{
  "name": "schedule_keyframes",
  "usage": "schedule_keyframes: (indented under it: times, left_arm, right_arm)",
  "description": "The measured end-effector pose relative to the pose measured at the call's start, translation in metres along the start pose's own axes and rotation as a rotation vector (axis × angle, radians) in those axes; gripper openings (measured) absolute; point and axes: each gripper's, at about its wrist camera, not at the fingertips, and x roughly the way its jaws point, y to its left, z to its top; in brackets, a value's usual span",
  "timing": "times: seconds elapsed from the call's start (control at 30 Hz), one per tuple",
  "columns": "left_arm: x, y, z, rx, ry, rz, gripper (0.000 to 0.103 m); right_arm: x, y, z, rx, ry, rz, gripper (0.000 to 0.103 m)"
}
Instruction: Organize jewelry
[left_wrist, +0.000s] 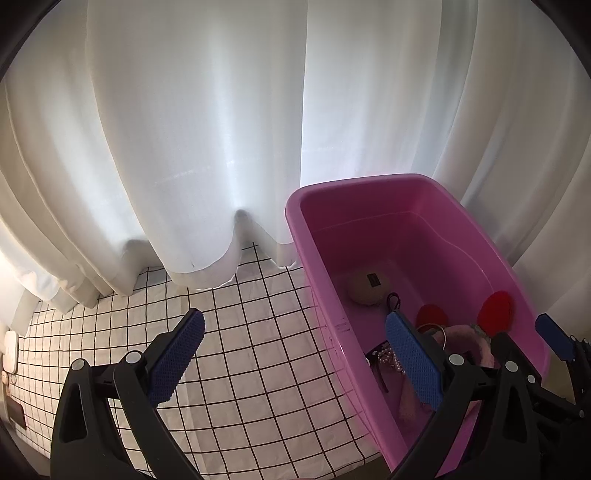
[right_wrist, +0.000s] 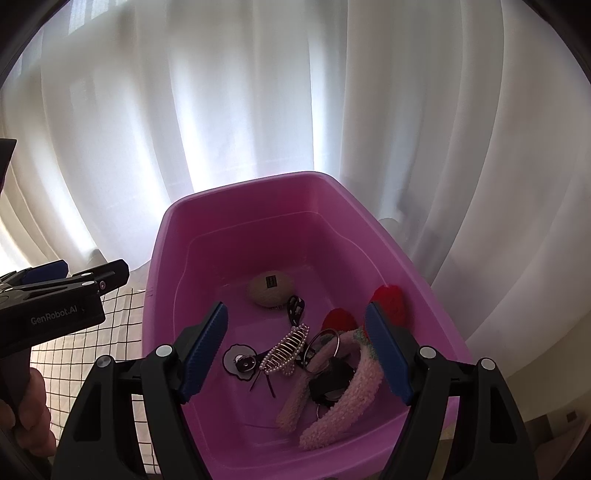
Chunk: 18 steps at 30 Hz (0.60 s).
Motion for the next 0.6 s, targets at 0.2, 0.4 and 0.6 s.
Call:
schedule_keyframes:
  times: [0.2, 0.4, 0.6]
  left_arm:
    - [0.0000, -0.0006, -0.0005, 0.001, -0.002, -0.002, 0.097]
    - [-0.0005, -0.0006, -0.0012, -0.002, -0.003, 0.003, 0.097]
    - [-0.0054, 0.0004, -0.0032, 0.001, -0.035, 0.005, 0.097]
  right_arm:
    - [-0.0009, 0.0017, -0.0019, -0.001, 0.002, 0.002, 0.073]
    - [-0.0015, 0.0024, -0.0035, 0.000, 0.008, 0.003, 0.073]
    - [-0.0014, 0.0031, -0.0047, 0.001, 0.012, 0.008, 0.073]
